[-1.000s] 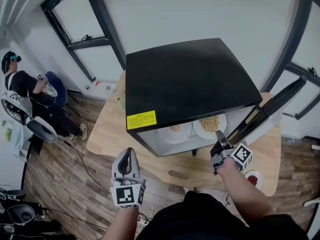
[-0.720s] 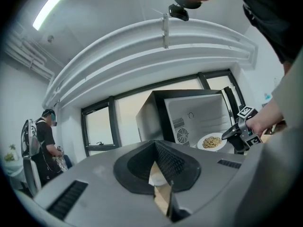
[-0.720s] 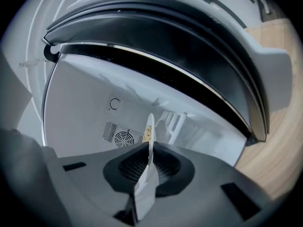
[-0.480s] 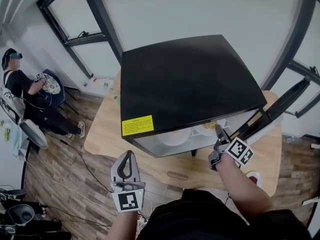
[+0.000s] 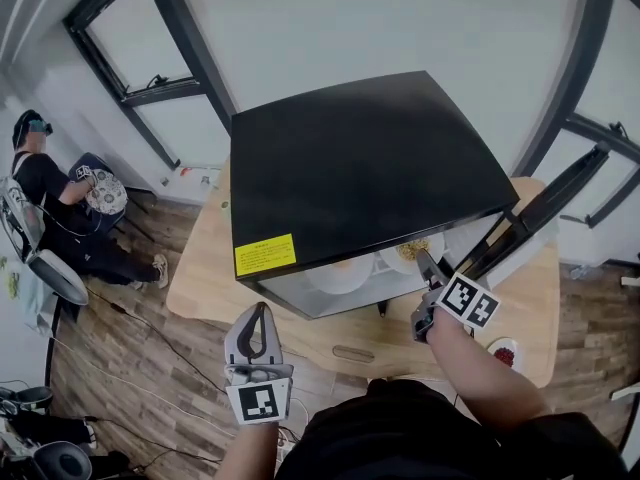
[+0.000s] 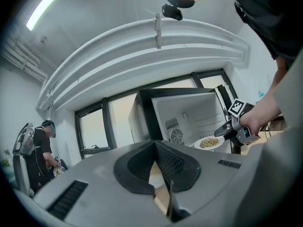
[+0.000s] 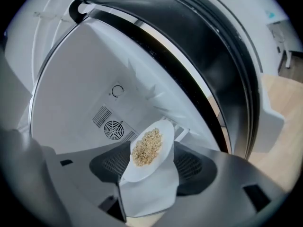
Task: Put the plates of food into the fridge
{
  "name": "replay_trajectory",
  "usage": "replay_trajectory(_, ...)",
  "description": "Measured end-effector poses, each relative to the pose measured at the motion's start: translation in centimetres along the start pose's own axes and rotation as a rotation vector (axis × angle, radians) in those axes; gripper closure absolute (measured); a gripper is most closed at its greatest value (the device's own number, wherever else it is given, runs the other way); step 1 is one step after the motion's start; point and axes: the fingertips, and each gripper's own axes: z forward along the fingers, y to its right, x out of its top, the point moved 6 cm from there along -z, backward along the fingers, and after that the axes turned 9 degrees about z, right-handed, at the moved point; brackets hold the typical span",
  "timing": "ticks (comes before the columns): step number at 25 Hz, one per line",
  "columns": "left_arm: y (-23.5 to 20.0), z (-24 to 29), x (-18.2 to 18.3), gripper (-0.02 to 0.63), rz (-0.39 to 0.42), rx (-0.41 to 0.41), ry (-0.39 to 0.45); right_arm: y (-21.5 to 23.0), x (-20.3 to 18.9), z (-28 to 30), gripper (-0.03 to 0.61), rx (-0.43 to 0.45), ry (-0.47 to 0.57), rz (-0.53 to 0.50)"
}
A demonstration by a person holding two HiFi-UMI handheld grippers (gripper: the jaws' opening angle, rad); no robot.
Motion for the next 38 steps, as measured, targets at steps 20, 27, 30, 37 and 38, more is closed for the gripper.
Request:
replay_trajectory(20, -0.1, -7.3, -1.6, 0.609, -0.084, -0.096, -0.015, 2.9, -2.2, -10.1, 0.296, 0.007, 0.169, 0.051)
replay_trajectory(27, 2.9, -9.9, -1.5, 0.609, -0.111, -0.188, 0.057, 7.0, -3.6, -19.0, 0.298, -0.032, 0.278, 0.087)
replay_trajectory(30, 4.6, -10.6, -1.5, 0.609, -0.119, -0.243, 0.066, 9.9, -4.5, -23.6, 0.298, -0.060, 0.337, 0.135)
replay_trajectory(37, 9.5, -11.5, 0.2, 0.609, -0.120, -0.360, 0.096, 18.0, -6.6, -32.8, 0.321, -0.173, 0.461, 0.312)
replay_trajectory(38, 10.2, -11.4, 0.6, 0.609, -0.118, -0.379, 0.100, 19.3, -7.0, -33.8, 0.325, -0.190, 0.474, 0.354)
